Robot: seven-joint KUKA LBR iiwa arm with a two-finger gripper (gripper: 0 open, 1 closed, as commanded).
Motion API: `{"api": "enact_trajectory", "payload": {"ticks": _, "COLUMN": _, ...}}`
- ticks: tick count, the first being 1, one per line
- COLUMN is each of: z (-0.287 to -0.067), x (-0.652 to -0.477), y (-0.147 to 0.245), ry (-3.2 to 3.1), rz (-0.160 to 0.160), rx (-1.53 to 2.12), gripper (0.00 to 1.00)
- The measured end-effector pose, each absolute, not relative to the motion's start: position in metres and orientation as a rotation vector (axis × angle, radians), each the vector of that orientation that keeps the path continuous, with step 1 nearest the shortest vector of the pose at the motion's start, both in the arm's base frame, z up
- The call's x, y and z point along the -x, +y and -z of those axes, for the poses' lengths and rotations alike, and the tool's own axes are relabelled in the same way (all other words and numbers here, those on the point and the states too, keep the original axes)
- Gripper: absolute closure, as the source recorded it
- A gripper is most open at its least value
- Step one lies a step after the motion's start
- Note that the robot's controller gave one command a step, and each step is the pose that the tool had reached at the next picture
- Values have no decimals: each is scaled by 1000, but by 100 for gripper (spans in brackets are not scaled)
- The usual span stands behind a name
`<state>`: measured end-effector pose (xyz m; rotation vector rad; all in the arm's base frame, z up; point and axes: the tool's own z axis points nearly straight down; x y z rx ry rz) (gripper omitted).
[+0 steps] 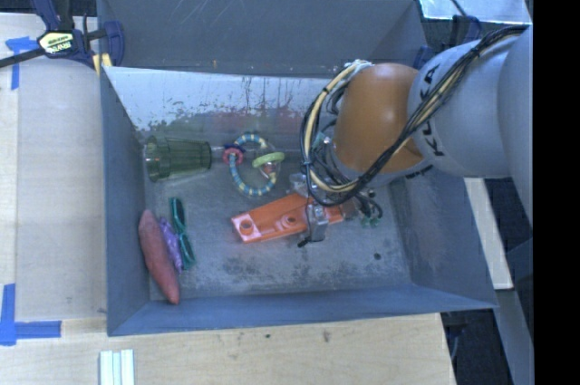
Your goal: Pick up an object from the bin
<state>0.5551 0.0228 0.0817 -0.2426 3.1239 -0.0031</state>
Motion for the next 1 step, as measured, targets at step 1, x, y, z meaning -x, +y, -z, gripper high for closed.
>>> {"api": "enact_trajectory", "payload": {"ticks": 1, "z": -99, "x": -555, "y": 23, "ry": 3125, "rz": 3, "rx": 243, "gripper": 100}}
